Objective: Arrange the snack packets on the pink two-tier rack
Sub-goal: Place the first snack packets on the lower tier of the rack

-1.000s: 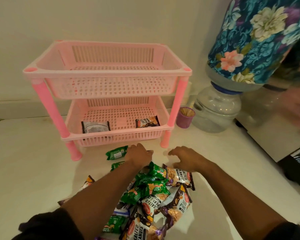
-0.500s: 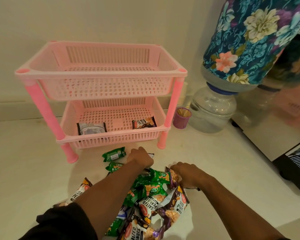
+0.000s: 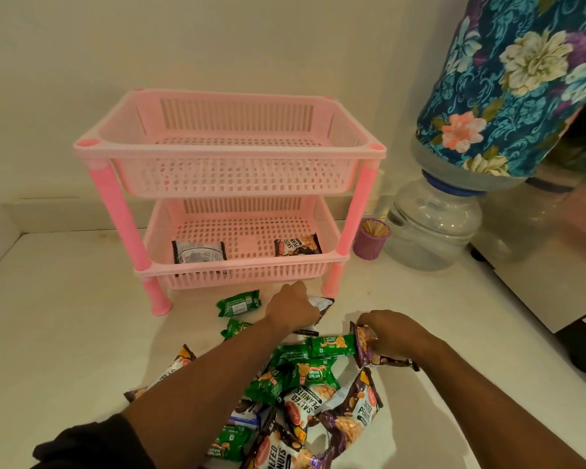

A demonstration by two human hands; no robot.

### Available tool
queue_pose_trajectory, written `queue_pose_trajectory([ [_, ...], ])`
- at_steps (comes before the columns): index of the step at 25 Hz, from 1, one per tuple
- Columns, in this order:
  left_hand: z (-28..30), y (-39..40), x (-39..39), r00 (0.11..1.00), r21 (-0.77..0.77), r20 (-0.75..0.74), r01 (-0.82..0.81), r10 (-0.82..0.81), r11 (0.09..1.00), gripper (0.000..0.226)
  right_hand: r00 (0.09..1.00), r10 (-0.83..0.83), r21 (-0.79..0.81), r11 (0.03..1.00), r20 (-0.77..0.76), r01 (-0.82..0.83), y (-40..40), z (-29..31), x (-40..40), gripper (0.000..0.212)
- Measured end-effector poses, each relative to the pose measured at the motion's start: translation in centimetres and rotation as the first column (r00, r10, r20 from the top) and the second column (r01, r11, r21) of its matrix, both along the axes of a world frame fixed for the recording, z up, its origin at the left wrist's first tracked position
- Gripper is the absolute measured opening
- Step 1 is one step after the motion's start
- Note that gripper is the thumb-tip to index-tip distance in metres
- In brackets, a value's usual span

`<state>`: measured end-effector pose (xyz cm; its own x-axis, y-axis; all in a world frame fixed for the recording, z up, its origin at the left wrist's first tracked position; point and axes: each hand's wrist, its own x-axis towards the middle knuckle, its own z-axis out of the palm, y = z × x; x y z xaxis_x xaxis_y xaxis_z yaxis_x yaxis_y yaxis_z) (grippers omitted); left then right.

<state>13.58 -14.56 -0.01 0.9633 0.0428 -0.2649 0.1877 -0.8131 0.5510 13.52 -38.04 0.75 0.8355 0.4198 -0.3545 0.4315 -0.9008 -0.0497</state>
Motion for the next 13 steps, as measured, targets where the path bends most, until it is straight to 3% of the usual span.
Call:
queue_pose_trajectory([
  [6,5.1,1.5,-0.4,0.987,-0.261,0.163,0.061,-0.018,0.963,0.056,0.999,-0.032,0.099,0.995,0.020,0.030,2.5,6.4,2.1,0.053],
  [13,9.7,8.2,1.9,0.935,-0.397,0.249,-0.138,0.251,0.908,0.056,0.995,-0.095,0.306,0.948,0.006,0.089,9.0,11.2,5.0,0.061],
])
